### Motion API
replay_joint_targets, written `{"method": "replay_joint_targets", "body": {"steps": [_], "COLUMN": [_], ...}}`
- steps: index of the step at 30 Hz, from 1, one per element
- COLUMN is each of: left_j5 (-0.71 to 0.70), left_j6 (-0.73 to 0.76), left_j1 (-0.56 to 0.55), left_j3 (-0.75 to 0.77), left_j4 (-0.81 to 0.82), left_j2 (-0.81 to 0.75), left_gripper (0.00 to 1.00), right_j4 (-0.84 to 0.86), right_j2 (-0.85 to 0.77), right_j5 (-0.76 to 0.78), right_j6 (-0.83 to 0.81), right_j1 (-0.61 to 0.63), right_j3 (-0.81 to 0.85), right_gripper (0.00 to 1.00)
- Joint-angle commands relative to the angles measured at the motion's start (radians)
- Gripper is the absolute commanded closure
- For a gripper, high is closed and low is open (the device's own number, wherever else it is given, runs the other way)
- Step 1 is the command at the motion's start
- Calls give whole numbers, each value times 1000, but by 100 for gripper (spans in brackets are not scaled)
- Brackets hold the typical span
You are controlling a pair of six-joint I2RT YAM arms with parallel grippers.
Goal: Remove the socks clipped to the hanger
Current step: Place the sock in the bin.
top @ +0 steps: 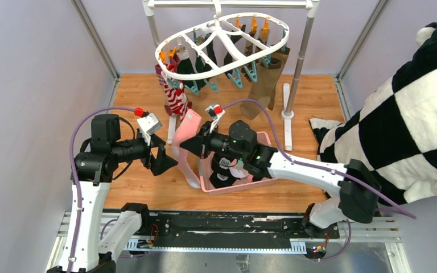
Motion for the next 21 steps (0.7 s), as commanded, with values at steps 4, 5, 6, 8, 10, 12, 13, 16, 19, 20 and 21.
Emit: {"method": "replay_joint_targets", "body": {"steps": [4, 5, 6, 8, 10, 12, 13, 16, 19, 20, 21], "left_j5": [-67, -73, -82, -104, -131, -149, -158, -181, -202, -211, -221], "left_j6": [-32, -37, -45, -58, -63, -64, -67, -76, -82, -83, -83], "left_j1": [-5, -5, -4, -4, -5, -4, -6, -4, -5, -5, -4], "left_j3": [43, 47, 52, 63, 71, 75, 77, 81, 81, 81, 82], "left_j4": [-4, -4, -4, -4, -4, -4, -4, -4, -4, -4, -4], "left_j2": [30, 37, 42, 53, 58, 56, 55, 47, 41, 42, 47], "left_gripper": [0, 0, 0, 0, 0, 0, 0, 0, 0, 0, 0], "right_j4": [-165, -201, -248, -316, -347, -370, -379, -390, -409, -421, -435], "right_j2": [-289, -319, -348, -395, -431, -455, -461, -466, -439, -423, -403], "right_j5": [121, 145, 170, 224, 280, 312, 320, 325, 340, 342, 339], "right_j6": [-129, -162, -201, -257, -305, -333, -345, -371, -399, -408, -411], "right_j1": [-43, -44, -44, -44, -44, -44, -44, -44, -44, -44, -44], "right_j3": [-76, -78, -82, -91, -119, -152, -172, -242, -307, -323, -335], "right_gripper": [100, 100, 100, 100, 100, 100, 100, 100, 100, 100, 100]}}
